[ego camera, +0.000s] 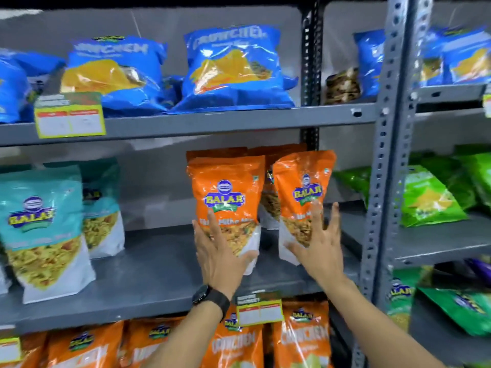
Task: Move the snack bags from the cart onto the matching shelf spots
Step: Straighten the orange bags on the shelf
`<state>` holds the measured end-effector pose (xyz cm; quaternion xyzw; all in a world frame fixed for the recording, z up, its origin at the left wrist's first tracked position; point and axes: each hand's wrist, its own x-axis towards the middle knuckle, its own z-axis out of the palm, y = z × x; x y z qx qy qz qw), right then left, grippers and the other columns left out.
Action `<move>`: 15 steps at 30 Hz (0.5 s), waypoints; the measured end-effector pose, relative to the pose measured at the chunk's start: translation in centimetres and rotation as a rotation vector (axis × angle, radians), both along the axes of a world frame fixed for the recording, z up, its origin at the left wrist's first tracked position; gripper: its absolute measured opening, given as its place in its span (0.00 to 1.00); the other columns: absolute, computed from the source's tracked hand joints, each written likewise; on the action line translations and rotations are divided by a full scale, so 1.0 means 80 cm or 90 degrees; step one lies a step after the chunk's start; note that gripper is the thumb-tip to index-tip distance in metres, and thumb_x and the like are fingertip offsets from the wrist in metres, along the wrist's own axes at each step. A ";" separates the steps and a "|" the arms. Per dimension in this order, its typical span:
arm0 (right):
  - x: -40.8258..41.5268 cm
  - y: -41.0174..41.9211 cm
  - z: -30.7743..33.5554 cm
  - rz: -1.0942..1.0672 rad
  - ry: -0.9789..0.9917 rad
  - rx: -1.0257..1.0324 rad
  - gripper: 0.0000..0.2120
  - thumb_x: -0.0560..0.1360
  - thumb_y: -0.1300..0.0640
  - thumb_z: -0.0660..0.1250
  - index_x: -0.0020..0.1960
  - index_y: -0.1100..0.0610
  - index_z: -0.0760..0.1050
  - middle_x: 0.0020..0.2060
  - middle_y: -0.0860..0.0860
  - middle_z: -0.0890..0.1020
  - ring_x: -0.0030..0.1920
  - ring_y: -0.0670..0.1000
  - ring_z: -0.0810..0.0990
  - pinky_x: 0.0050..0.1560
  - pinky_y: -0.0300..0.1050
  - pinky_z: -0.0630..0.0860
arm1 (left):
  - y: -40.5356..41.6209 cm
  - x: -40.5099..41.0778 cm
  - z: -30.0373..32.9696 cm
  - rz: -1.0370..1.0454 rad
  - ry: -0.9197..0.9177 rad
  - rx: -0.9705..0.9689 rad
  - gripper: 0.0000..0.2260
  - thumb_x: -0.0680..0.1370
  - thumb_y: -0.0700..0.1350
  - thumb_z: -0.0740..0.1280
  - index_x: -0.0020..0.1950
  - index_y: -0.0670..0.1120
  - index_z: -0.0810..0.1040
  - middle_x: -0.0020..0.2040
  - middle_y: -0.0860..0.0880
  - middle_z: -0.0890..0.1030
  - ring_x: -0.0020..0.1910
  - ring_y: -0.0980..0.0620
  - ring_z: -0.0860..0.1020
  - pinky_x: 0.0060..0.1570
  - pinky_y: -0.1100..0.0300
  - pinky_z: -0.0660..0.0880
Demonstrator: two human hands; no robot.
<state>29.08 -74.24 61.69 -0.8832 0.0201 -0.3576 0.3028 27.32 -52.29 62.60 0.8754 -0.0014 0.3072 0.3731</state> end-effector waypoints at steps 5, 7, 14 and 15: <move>0.022 -0.023 0.001 0.130 0.034 0.103 0.65 0.66 0.43 0.82 0.84 0.40 0.37 0.84 0.60 0.50 0.81 0.68 0.60 0.71 0.68 0.71 | -0.005 0.009 -0.013 0.009 -0.019 -0.024 0.62 0.66 0.63 0.79 0.81 0.63 0.32 0.83 0.38 0.44 0.83 0.36 0.48 0.76 0.37 0.61; 0.021 -0.023 -0.004 0.133 0.019 0.112 0.62 0.67 0.42 0.81 0.83 0.37 0.38 0.81 0.61 0.57 0.77 0.68 0.66 0.68 0.66 0.75 | -0.007 0.009 -0.018 0.023 -0.033 -0.030 0.62 0.66 0.62 0.79 0.81 0.63 0.33 0.83 0.39 0.48 0.82 0.36 0.51 0.76 0.36 0.63; 0.000 0.001 -0.013 -0.055 -0.009 -0.007 0.58 0.69 0.31 0.73 0.85 0.42 0.41 0.75 0.67 0.61 0.69 0.71 0.70 0.63 0.67 0.76 | -0.009 0.006 -0.022 0.072 -0.039 -0.007 0.61 0.66 0.63 0.79 0.82 0.61 0.35 0.81 0.39 0.50 0.80 0.33 0.56 0.75 0.35 0.66; -0.001 -0.003 -0.015 -0.041 -0.006 -0.013 0.57 0.69 0.30 0.72 0.84 0.42 0.40 0.77 0.67 0.59 0.71 0.72 0.68 0.65 0.68 0.75 | -0.006 0.004 -0.021 0.078 -0.041 0.002 0.61 0.66 0.63 0.78 0.82 0.61 0.35 0.82 0.40 0.49 0.80 0.33 0.56 0.75 0.35 0.65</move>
